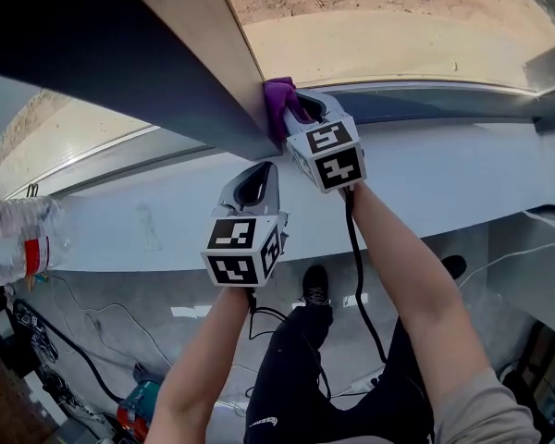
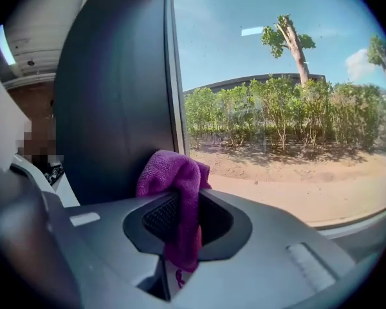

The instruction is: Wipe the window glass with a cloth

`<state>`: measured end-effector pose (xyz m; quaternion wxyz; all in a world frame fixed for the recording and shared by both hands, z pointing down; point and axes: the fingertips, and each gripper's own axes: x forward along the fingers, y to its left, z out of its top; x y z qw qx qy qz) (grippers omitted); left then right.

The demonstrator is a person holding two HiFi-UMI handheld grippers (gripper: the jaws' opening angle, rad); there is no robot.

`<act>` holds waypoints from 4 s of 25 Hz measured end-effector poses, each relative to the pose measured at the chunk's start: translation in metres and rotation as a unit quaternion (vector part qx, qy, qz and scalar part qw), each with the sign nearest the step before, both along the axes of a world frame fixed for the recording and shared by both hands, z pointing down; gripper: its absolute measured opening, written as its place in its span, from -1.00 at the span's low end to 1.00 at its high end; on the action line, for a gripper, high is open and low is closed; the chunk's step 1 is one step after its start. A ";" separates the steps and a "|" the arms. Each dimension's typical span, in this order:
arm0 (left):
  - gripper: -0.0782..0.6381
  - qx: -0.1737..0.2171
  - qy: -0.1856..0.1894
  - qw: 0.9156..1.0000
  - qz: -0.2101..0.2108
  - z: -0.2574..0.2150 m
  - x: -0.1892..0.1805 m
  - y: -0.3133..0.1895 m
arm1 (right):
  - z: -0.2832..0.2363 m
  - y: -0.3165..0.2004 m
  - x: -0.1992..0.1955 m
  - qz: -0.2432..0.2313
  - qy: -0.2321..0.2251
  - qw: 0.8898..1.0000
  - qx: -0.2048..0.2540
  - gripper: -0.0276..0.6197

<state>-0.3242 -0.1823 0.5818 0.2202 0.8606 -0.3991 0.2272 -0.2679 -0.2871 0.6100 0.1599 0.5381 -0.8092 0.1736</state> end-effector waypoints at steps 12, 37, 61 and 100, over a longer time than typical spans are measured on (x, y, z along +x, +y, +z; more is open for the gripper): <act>-0.78 -0.018 -0.027 0.999 0.010 0.021 0.029 0.006 | 0.036 -0.010 0.013 -0.026 0.019 0.997 -0.076 -0.64; -0.78 -0.043 -0.041 0.992 0.114 0.040 0.310 0.034 | 0.055 0.056 0.384 0.144 0.012 0.985 -0.098 -0.64; -0.78 -0.029 -0.041 0.979 0.200 0.047 0.560 0.067 | 0.064 0.101 0.641 0.188 0.024 0.980 -0.065 -0.64; -0.78 -0.015 0.005 0.965 0.261 -0.032 0.584 0.093 | -0.027 0.186 0.693 0.423 -0.012 0.906 -0.018 -0.66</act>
